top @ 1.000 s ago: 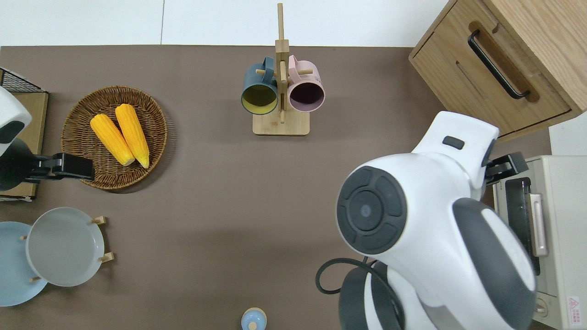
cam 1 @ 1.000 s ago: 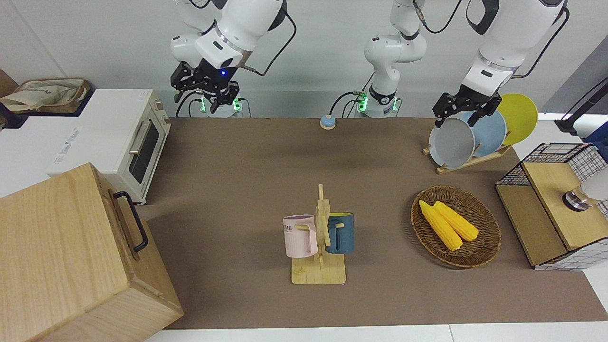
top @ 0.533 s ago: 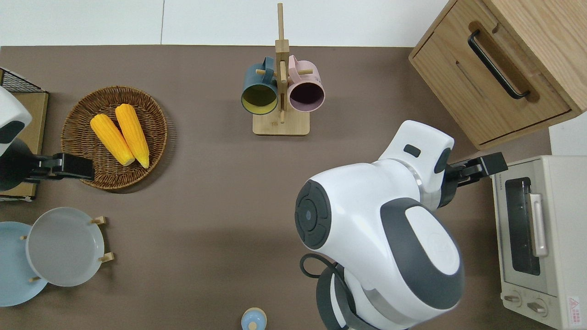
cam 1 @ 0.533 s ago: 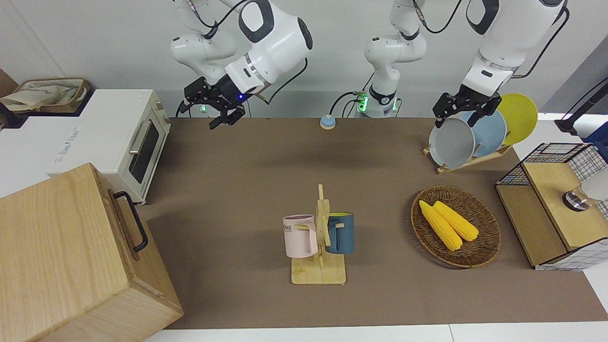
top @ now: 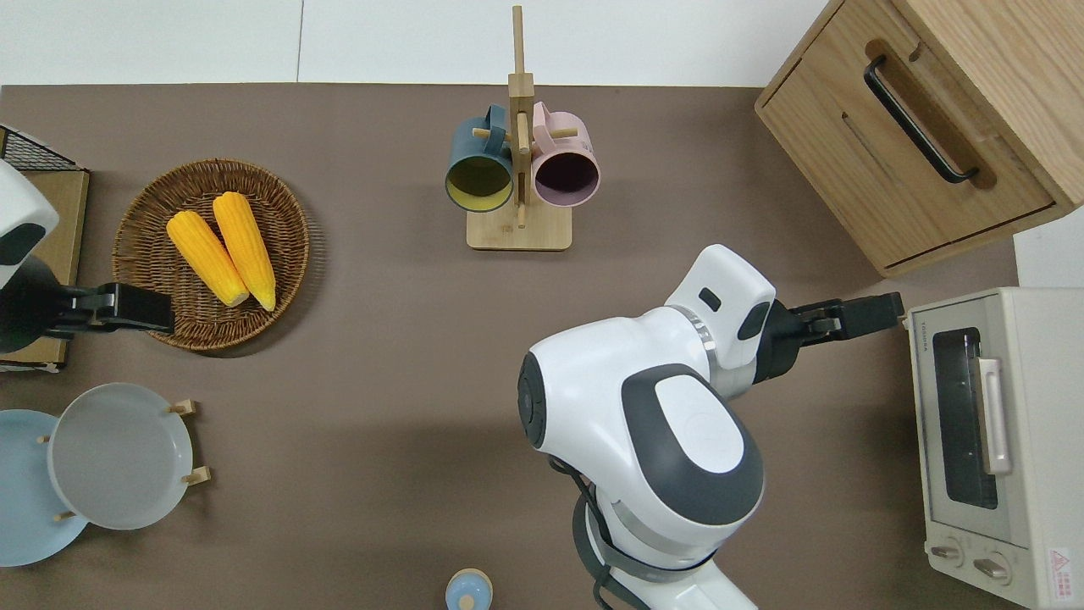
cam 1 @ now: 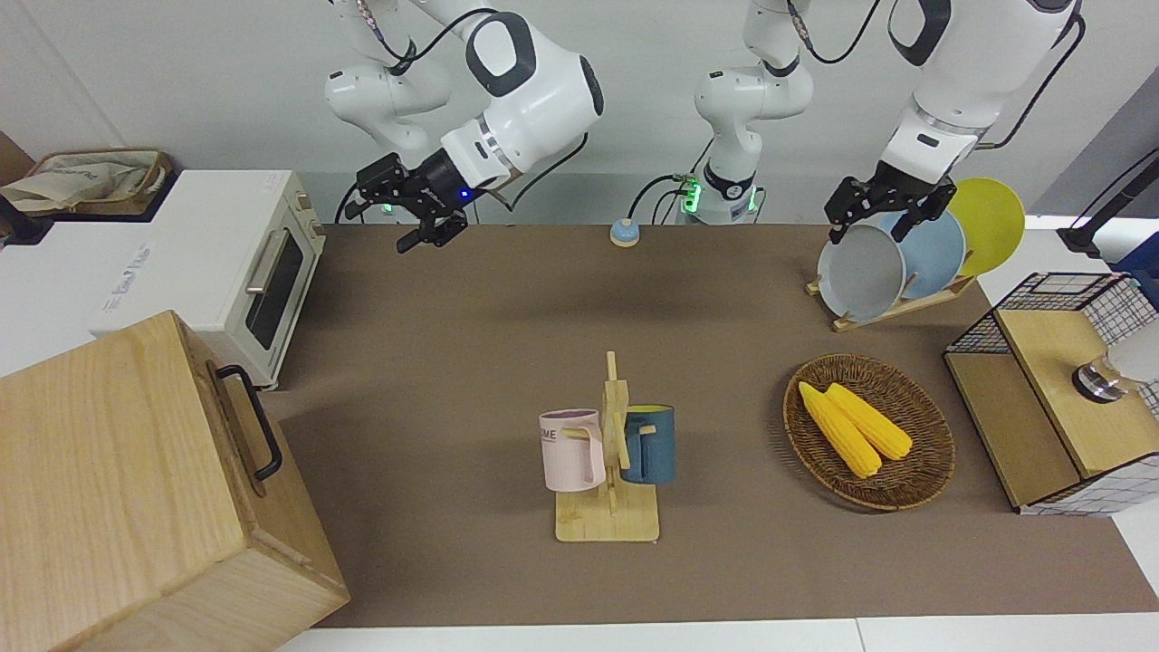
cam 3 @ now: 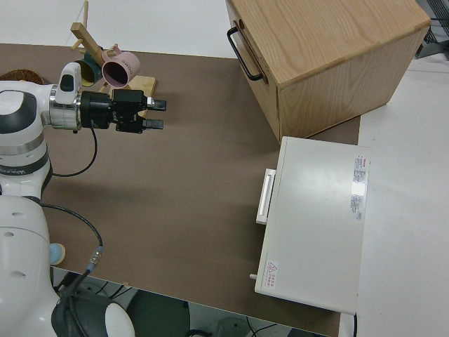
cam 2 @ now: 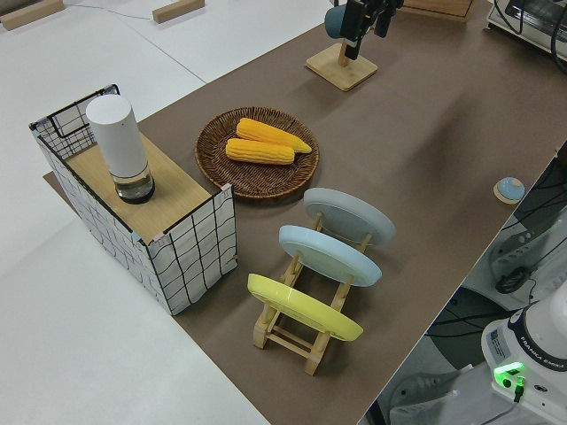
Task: Slide drawer open with right arm
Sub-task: 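Raise the right arm and move the right gripper toward the drawer handle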
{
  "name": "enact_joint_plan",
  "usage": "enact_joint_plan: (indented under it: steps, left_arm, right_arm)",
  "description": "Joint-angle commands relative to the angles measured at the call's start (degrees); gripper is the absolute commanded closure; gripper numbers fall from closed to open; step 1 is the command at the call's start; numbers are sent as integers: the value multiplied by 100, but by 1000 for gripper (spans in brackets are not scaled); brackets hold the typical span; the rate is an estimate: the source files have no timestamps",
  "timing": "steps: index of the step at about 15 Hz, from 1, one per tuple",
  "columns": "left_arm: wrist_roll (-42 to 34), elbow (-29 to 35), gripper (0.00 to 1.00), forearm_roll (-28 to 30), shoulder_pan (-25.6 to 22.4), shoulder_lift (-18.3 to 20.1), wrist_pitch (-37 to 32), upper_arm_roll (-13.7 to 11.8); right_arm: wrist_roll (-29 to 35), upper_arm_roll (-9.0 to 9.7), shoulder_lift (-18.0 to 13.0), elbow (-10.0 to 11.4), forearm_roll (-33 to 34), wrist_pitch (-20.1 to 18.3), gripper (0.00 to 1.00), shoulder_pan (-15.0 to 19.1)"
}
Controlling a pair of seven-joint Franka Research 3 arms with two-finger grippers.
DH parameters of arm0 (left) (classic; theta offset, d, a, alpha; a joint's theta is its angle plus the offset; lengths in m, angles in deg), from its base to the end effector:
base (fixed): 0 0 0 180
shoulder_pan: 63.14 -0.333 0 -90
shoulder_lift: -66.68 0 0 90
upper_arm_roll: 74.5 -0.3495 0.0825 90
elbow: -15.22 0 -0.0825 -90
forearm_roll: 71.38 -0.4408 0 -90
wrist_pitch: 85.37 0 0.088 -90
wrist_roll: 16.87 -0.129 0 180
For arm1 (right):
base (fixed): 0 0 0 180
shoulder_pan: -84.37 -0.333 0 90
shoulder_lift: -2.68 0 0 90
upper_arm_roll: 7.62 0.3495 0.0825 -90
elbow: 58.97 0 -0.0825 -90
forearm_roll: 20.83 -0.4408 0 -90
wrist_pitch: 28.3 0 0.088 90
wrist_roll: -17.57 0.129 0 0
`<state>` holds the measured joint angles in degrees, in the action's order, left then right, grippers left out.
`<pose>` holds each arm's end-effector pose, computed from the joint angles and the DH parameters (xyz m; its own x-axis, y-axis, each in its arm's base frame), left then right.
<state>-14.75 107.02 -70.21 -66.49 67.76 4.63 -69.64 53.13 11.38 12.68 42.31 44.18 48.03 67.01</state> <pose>0.6038 -0.0190 0.6308 0.9999 0.0107 -0.0133 0.0109 -0.9998 0.0183 0.5766 0.2444 0.5002 0.9765 0.1834 0.1130 -0.0391 -0.3652 0.9301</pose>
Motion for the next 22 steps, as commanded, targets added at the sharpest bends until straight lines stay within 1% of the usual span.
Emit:
enact_joint_plan:
  steps: [1, 3, 6, 7, 9, 11, 14, 17, 19, 22]
  left_arm:
    - [-28, -4, 5, -73, 27, 42, -27, -20]
    - [-37, -4, 2, -73, 27, 51, -27, -12]
    - [-28, -4, 2, -73, 27, 51, -27, -20]
    - [-28, -4, 2, -73, 27, 42, -27, -12]
    - [-36, -4, 5, -73, 27, 51, -27, -20]
    - [-37, -4, 5, -73, 27, 42, -27, -12]
    - [-36, -4, 2, -73, 27, 51, -27, -20]
    - [-28, -4, 5, -73, 27, 51, -27, -20]
    - [-28, -4, 5, -73, 27, 42, -35, -20]
    - [-28, -4, 5, -73, 27, 42, -35, -12]
  right_arm:
    - [399, -63, 221, 76, 494, -170, 11, -127]
    - [391, -63, 353, 85, 662, -249, 11, -136]
    - [207, -63, 441, 146, 925, -258, 11, -215]
    - [6, -63, 441, 199, 1109, -250, 11, -224]
    - [-538, -63, 468, 234, 1443, -249, 11, -250]
    - [-752, -54, 503, 234, 1655, -241, 11, -268]
    - [-805, -54, 573, 234, 1822, -153, 11, -242]
    - [-1313, -54, 600, 252, 2129, 66, 11, -154]
    - [-1533, -71, 617, 243, 2296, 233, 11, -93]
    - [-1578, -107, 635, 243, 2358, 436, 11, -31]
